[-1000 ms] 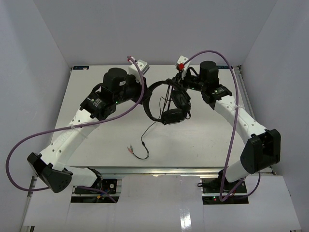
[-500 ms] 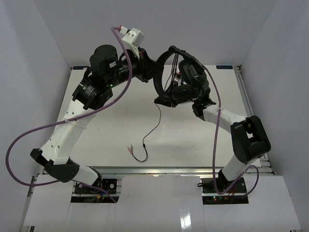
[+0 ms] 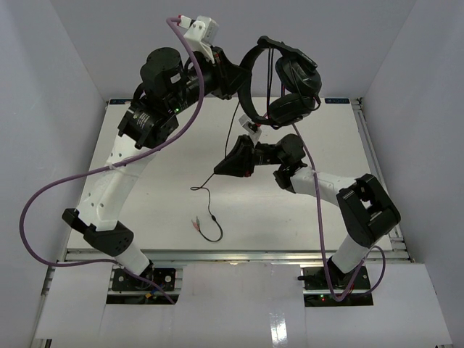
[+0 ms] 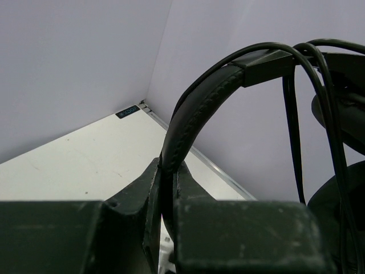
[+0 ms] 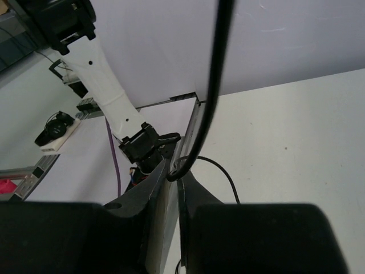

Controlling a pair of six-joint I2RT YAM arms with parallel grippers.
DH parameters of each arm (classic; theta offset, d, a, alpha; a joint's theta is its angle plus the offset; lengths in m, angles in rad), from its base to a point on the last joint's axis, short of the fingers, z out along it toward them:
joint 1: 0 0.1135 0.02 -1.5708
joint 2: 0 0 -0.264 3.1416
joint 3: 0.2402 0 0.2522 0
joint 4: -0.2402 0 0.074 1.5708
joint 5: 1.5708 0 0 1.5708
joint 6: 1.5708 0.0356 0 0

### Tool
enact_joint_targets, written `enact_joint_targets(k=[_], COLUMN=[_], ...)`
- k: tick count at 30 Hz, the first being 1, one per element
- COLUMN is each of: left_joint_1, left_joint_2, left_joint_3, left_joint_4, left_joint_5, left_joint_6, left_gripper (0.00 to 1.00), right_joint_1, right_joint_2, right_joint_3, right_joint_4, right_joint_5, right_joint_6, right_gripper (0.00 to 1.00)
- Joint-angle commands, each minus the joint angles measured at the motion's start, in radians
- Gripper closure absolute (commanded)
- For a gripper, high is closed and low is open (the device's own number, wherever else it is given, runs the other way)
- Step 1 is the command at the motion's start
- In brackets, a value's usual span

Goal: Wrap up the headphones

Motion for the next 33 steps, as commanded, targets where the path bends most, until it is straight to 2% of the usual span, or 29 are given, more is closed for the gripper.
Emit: enact_joint_targets(k=[1,17,26,33], left_joint_1=[-0.004,-0.004,-0.003,-0.004], left_joint_2=[-0.015,-0.018,-0.013,-0.011], left_joint_3=[0.04,0.038,0.036,0.029], left_joint_4=[0.057,0.057,0.059,0.074], left_joint_5=[-0.015,-0.076,-0.074,-0.082], left_joint_6=[-0.05,-0.041,-0.052,-0.057], left_gripper=[1.0,1.0,1.0,1.0], right_joint_1=[0.04,0.133,0.14,0.156], right_joint_2=[0.023,0.077,0.111,0.133], right_joint_3=[0.029,0.045,0.031,0.014], right_joint_4=[0.163,0.305,0.388,0.509], right_joint_5=[-0.012,0.016,0.1,0.161], right_joint_6=[0.097,0.22,0.3,0.341], right_gripper=[0.83,0.75,0.61,0.6])
